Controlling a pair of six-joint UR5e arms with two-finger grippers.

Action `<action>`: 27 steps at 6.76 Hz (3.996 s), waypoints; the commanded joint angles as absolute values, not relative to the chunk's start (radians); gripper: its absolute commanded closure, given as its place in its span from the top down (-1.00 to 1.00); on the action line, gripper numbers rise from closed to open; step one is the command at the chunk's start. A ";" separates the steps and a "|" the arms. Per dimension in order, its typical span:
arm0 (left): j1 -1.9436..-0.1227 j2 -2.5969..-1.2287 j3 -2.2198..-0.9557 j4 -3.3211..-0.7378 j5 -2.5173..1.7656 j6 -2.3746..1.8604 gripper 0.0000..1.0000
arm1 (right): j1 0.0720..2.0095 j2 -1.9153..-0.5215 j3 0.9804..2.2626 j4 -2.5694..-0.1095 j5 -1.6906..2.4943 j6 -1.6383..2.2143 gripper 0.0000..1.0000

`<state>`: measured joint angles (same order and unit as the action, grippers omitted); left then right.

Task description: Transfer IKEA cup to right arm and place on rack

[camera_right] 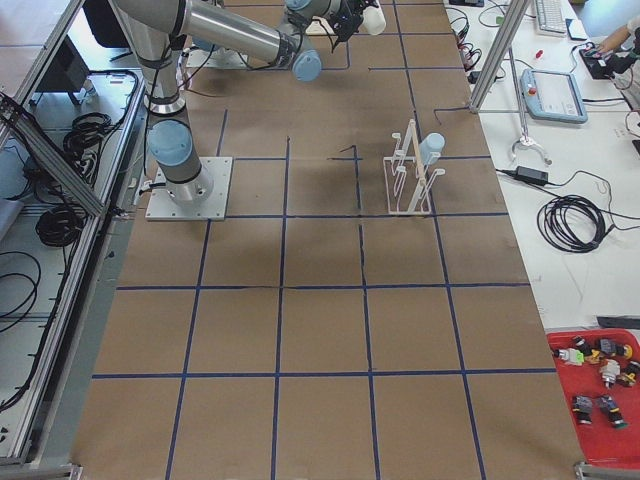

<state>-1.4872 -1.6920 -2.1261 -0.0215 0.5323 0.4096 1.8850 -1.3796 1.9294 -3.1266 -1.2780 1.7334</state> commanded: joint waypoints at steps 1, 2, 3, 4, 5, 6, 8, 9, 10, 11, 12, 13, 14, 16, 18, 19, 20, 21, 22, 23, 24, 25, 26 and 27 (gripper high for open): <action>-1.486 -1.692 -2.126 -0.021 0.532 0.408 -1.00 | 1.885 -1.336 1.893 -3.131 -1.275 1.733 0.97; -1.488 -1.690 -2.126 -0.021 0.532 0.410 -0.99 | 1.885 -1.333 1.888 -3.131 -1.264 1.733 0.97; -1.486 -1.690 -2.126 -0.021 0.532 0.408 -0.99 | 1.885 -1.325 1.882 -3.129 -1.262 1.733 0.97; -1.486 -1.690 -2.125 -0.021 0.532 0.405 -0.99 | 1.885 -1.318 1.876 -3.129 -1.262 1.733 0.97; -1.486 -1.690 -2.125 -0.021 0.532 0.402 -0.99 | 1.884 -1.315 1.878 -3.128 -1.262 1.733 0.97; -1.486 -1.690 -2.125 -0.021 0.532 0.402 -0.98 | 1.884 -1.316 1.878 -3.128 -1.261 1.732 0.82; -1.486 -1.690 -2.125 -0.021 0.532 0.402 -0.95 | 1.884 -1.318 1.878 -3.128 -1.261 1.729 0.26; -1.486 -1.690 -2.123 -0.021 0.532 0.402 -0.91 | 1.884 -1.321 1.878 -3.128 -1.262 1.729 0.04; -1.486 -1.689 -2.117 -0.021 0.534 0.393 -0.69 | 1.884 -1.321 1.878 -3.128 -1.262 1.729 -0.11; -1.486 -1.689 -2.112 -0.020 0.541 0.376 -0.19 | 1.884 -1.322 1.878 -3.128 -1.262 1.729 -0.17; -1.485 -1.690 -2.114 -0.021 0.534 0.355 0.59 | 1.884 -1.324 1.878 -3.129 -1.261 1.729 -0.20; -1.483 -1.689 -2.112 -0.020 0.534 0.325 0.89 | 1.884 -1.324 1.878 -3.131 -1.262 1.729 -0.22; -1.476 -1.687 -2.112 -0.020 0.532 0.322 0.97 | 1.884 -1.325 1.878 -3.131 -1.264 1.729 -0.24; -1.445 -1.651 -2.120 -0.023 0.535 0.316 0.98 | 1.884 -1.325 1.876 -3.131 -1.264 1.726 -0.28; -1.317 -1.592 -2.135 -0.061 0.532 0.316 0.98 | 1.872 -1.316 1.871 -3.142 -1.266 1.715 -0.34; -1.306 -1.592 -2.117 -0.099 0.549 0.316 0.98 | 1.840 -1.307 1.861 -3.149 -1.269 1.680 -0.38; -1.305 -1.594 -2.085 -0.154 0.611 0.308 0.98 | 1.766 -1.295 1.838 -3.172 -1.264 1.596 -0.39; -1.319 -1.594 -2.018 -0.241 0.808 0.234 0.98 | 1.706 -1.279 1.821 -3.224 -1.267 1.454 -0.41; -1.340 -1.600 -1.941 -0.379 0.941 0.183 0.98 | 1.657 -1.252 1.804 -3.270 -1.273 1.284 -0.46; -1.385 -1.608 -1.862 -0.560 1.118 0.175 0.98 | 1.602 -1.235 1.802 -3.286 -1.279 1.138 -0.53; -1.447 -1.624 -1.756 -0.774 1.302 0.128 0.98 | 1.557 -1.221 1.812 -3.306 -1.279 0.957 -0.58; -1.492 -1.628 -1.670 -1.027 1.418 0.070 0.98 | 1.492 -1.198 1.813 -3.350 -1.281 0.740 -0.58; -1.502 -1.628 -1.619 -1.254 1.507 0.030 0.98 | 1.417 -1.168 1.809 -3.473 -1.282 0.577 -0.58; -1.506 -1.615 -1.588 -1.443 1.560 0.008 0.98 | 1.382 -1.123 1.804 -3.584 -1.282 0.543 -0.58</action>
